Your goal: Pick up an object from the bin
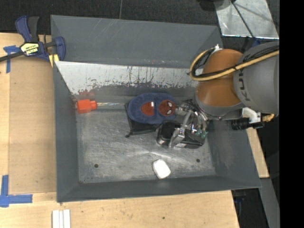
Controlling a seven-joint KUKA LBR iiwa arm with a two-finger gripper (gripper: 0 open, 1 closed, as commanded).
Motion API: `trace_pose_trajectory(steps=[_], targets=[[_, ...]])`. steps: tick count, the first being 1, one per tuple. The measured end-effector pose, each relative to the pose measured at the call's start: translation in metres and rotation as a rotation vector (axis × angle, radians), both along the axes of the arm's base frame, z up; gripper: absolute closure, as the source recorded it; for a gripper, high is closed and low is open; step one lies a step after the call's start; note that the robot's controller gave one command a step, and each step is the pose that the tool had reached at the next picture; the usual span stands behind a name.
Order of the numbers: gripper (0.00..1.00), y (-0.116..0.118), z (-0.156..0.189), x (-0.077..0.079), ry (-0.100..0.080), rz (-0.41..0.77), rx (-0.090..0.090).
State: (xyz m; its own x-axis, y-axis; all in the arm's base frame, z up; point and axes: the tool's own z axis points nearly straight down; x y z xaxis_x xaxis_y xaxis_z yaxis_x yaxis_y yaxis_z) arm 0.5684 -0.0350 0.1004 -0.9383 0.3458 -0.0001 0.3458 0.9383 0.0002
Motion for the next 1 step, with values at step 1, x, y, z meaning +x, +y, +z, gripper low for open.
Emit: trace_pose_trajectory(steps=[1], targets=[[0.0, -0.0042, -0.0177, 0.0009, 0.016, -0.184, 0.001]])
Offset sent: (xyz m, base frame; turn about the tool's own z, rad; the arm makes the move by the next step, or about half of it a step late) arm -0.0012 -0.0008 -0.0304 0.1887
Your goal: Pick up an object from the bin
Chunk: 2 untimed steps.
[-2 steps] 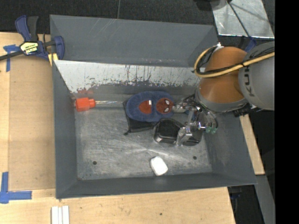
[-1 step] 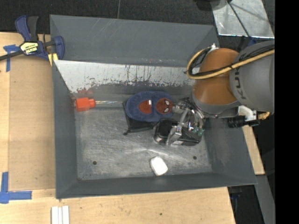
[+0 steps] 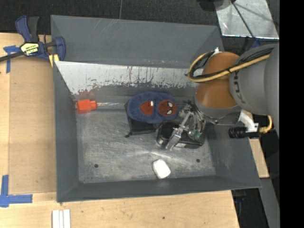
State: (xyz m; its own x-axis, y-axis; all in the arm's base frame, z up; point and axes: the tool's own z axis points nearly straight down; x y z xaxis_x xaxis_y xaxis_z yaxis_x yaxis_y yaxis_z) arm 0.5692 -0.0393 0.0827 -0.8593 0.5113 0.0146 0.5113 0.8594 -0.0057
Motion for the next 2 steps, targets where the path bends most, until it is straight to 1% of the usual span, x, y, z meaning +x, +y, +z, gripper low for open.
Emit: trace_pose_trajectory(steps=[1, 2], targets=[[0.0, 0.043, -0.0067, 0.0144, -0.022, -0.229, -0.004], [1.0, 0.0425, -0.0067, 0.015, -0.026, -0.229, -0.006]])
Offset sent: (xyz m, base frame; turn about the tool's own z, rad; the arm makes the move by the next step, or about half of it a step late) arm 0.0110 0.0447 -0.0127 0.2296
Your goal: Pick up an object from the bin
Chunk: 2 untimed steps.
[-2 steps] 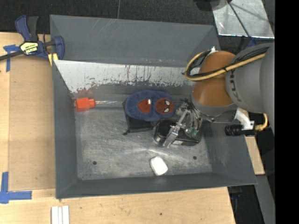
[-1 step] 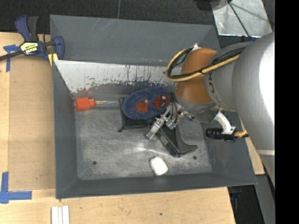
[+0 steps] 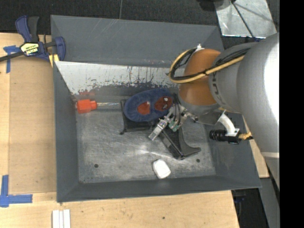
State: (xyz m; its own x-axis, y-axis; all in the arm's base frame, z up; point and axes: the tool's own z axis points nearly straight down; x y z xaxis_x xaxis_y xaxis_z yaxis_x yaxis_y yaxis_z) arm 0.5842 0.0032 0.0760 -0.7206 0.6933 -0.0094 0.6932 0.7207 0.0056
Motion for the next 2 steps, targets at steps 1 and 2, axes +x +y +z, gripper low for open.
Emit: trace_pose_trajectory(steps=[1, 2], targets=[[1.0, -0.0011, 0.1004, 0.0008, 0.007, 0.002, 0.002], [1.0, -0.0019, 0.1101, -0.0004, 0.014, 0.005, 0.001]])
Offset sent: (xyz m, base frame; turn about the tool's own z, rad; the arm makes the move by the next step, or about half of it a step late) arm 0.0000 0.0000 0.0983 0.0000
